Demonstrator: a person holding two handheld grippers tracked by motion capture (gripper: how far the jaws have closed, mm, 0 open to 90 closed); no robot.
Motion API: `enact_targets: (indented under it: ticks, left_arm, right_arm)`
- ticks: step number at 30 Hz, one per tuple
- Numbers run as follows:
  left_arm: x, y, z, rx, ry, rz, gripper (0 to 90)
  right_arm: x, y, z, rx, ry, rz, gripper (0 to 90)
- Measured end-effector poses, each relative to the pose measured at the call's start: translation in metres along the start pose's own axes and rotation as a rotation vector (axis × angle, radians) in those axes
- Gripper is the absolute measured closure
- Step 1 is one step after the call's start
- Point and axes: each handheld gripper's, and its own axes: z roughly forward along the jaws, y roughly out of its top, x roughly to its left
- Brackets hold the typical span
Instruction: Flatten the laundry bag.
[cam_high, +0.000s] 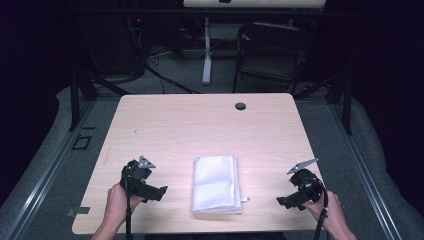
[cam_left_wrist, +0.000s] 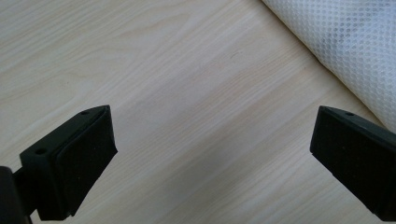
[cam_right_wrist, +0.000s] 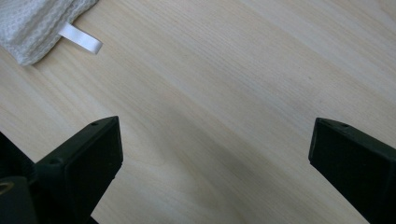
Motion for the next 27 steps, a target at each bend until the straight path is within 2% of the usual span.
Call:
enact_targets:
  ticks: [3, 4, 7, 10, 12, 15, 17, 22, 23, 27]
  left_arm:
    - [-0.002, 0.001, 0.0, 0.001, -0.009, 0.007, 0.0]
    - [-0.003, 0.001, 0.0, -0.003, -0.016, 0.007, 0.0]
    - [-0.005, 0.002, -0.001, -0.005, -0.016, 0.015, 0.0]
    - [-0.009, 0.004, -0.002, -0.009, -0.032, 0.019, 0.0]
    - [-0.012, 0.005, -0.002, -0.013, -0.051, 0.023, 0.0]
    - [-0.016, 0.007, -0.002, -0.021, -0.057, 0.034, 0.0]
    - [-0.021, 0.01, -0.002, -0.026, -0.068, 0.045, 0.0]
    - [-0.032, 0.014, -0.002, -0.039, -0.091, 0.067, 0.0]
    - [-0.034, 0.015, -0.001, -0.042, -0.098, 0.069, 0.1]
    - [-0.041, 0.019, 0.0, -0.043, -0.117, 0.088, 0.1]
  right_arm:
    - [0.002, 0.0, 0.002, -0.011, 0.002, 0.014, 3.0]
    - [0.002, 0.0, 0.001, 0.003, 0.001, 0.004, 3.1]
    - [0.003, 0.001, 0.001, 0.0, 0.012, 0.005, 3.7]
    - [0.004, 0.002, 0.002, 0.002, 0.004, 0.003, 3.9]
    - [0.006, 0.003, 0.002, 0.009, 0.017, -0.002, 4.2]
    - [0.007, 0.003, 0.003, -0.003, 0.014, 0.004, 4.3]
    - [0.007, 0.003, 0.002, 0.015, 0.012, -0.009, 4.4]
    - [0.008, 0.004, 0.003, -0.006, 0.027, 0.006, 4.7]
    - [0.008, 0.005, 0.002, 0.012, 0.015, -0.013, 4.9]
    - [0.01, 0.005, 0.003, 0.003, 0.033, 0.0, 5.2]
